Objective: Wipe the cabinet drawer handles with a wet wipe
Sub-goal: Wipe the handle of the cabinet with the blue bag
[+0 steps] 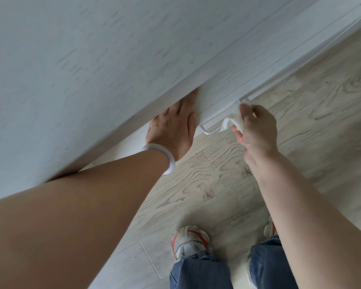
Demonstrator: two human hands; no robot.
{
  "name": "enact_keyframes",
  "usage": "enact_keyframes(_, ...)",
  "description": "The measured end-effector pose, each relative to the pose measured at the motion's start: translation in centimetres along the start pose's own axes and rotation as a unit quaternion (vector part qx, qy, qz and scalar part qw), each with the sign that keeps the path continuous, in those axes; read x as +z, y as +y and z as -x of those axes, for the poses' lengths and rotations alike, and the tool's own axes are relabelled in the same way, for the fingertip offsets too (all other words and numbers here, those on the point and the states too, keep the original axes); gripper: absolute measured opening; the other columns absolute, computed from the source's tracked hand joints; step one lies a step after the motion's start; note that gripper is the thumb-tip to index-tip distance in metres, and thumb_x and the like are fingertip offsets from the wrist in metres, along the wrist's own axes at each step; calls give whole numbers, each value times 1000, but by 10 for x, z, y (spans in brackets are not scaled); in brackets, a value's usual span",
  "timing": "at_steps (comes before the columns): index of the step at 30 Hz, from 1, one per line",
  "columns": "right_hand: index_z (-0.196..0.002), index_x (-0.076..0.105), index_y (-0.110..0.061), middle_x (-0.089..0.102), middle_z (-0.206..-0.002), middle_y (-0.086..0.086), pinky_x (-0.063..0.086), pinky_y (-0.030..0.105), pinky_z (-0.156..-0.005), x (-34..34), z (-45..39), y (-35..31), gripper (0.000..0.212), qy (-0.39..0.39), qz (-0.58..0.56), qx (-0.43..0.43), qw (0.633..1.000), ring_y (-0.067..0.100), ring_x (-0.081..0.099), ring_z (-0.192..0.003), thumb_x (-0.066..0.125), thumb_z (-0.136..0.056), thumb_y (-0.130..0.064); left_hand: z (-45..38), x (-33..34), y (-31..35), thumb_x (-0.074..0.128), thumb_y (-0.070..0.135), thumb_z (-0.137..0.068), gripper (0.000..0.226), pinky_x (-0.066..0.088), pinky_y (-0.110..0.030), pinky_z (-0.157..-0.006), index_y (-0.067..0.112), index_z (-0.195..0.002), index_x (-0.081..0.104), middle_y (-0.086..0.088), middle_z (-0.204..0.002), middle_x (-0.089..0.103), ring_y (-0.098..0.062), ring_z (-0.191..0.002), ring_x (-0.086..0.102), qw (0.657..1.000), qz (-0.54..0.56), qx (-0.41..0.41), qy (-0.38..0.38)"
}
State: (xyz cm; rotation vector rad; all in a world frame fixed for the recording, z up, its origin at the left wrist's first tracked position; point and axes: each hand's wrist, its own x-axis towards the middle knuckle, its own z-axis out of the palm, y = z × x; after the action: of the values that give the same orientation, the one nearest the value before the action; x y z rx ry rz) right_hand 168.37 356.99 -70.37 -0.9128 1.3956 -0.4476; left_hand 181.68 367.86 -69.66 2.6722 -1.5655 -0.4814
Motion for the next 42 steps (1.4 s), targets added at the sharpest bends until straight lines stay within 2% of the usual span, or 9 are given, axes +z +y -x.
enact_keyframes(4,-88,61,10,56,-59,8,31,18,-37,-18,8,9,30,-55,91,11,994,13,48,-46,55,-94,-18,0,0,2,21,36,-105,54,35,-46,-109,32,-156,4,4,-158,28,-27,-137,40,1000,11,-2,-1)
enact_keyframes(6,-87,58,12,54,-60,9,32,19,-37,-26,-1,2,31,-16,99,-38,994,12,47,-43,54,-94,-18,-1,0,0,20,36,-105,54,35,-46,-109,31,-156,3,4,-158,27,-27,-137,41,1000,6,-3,-3)
enact_keyframes(11,-76,56,-4,52,-65,3,38,21,-39,-12,-22,-9,22,22,170,-140,975,7,48,-44,50,-92,-18,0,0,2,19,36,-104,54,32,-46,-111,30,-156,2,2,-159,26,-27,-139,38,1000,3,-2,-7)
enact_keyframes(16,-65,54,-20,55,-64,-2,43,30,-50,-15,-18,1,25,-22,238,-109,965,19,54,-57,56,-90,-20,0,0,1,18,37,-105,53,33,-44,-111,30,-156,3,4,-159,25,-25,-139,38,1000,0,-4,-8)
enact_keyframes(20,-86,67,-5,60,-62,6,34,15,-34,-26,-15,-16,19,-68,168,5,983,8,53,-43,61,-93,-21,0,1,1,18,37,-105,53,37,-45,-108,31,-155,3,5,-157,28,-25,-136,41,1000,5,-5,-6)
enact_keyframes(27,-95,68,-8,52,-51,1,21,19,-30,-26,-26,-25,14,-125,36,109,985,5,33,-32,57,-96,-18,-1,0,2,18,37,-105,54,33,-45,-111,29,-156,1,3,-159,24,-25,-139,37,1000,-5,-2,-3)
enact_keyframes(31,-99,69,-10,54,-54,-2,22,18,-31,-21,-4,-8,15,-91,-45,115,988,3,35,-33,57,-95,-18,-1,-1,1,18,36,-104,55,31,-45,-113,29,-156,1,3,-160,21,-25,-141,34,1000,-7,0,-1)
enact_keyframes(37,-70,56,-10,46,-50,0,23,19,-32,20,21,14,27,5,-206,114,972,5,35,-34,57,-96,-18,-1,1,2,17,37,-104,55,25,-43,-115,29,-156,0,3,-161,16,-24,-144,28,1000,-7,2,-2)
enact_keyframes(42,-67,57,-9,50,-51,0,21,18,-32,17,25,22,29,-46,-184,116,975,5,34,-33,61,-93,-20,-1,1,2,17,37,-104,56,22,-42,-116,28,-156,0,2,-160,19,-23,-144,26,1000,-18,-2,0)
